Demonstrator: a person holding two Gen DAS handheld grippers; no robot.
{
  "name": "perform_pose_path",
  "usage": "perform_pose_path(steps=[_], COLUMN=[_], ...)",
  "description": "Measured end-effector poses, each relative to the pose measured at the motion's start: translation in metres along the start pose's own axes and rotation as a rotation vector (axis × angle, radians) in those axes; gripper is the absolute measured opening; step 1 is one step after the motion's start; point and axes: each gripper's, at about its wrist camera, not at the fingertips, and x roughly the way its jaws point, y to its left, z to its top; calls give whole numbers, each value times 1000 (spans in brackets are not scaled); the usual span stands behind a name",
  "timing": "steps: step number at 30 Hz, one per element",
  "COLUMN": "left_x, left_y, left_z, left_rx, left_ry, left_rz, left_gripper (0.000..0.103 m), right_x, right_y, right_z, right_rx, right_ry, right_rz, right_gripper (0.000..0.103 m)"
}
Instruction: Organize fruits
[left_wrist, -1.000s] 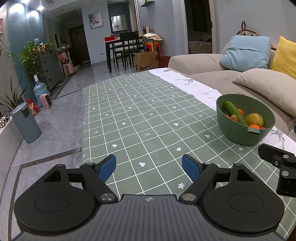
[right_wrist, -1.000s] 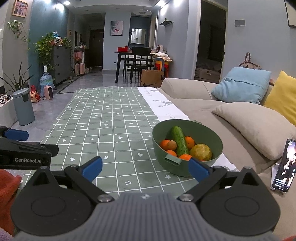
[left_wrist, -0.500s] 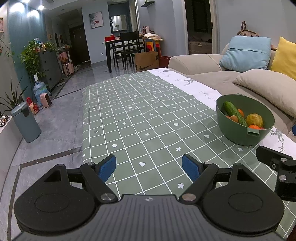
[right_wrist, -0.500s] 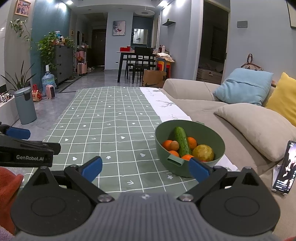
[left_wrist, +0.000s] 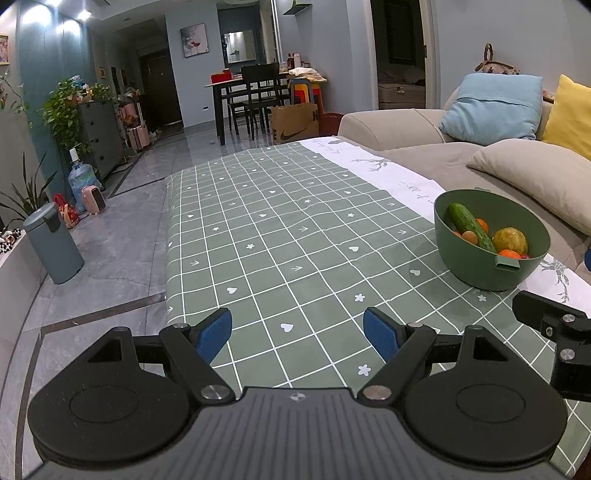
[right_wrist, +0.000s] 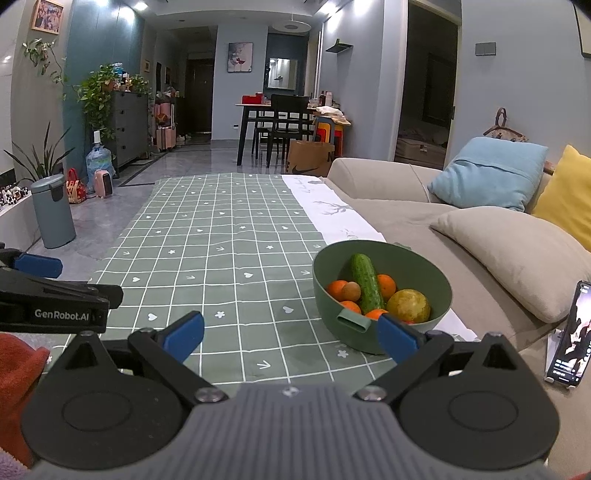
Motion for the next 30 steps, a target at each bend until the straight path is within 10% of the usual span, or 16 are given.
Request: perform_pose_path(steps=[30], left_x=[-3], left_y=[3], left_z=[0], left_rx=[-7], left_ry=[4], left_rz=[3], left_gripper=[95], right_x=[-1], right_y=[1], right_z=[0], right_rx=[2], right_ry=[1], right_rz=[2], right_gripper=[96])
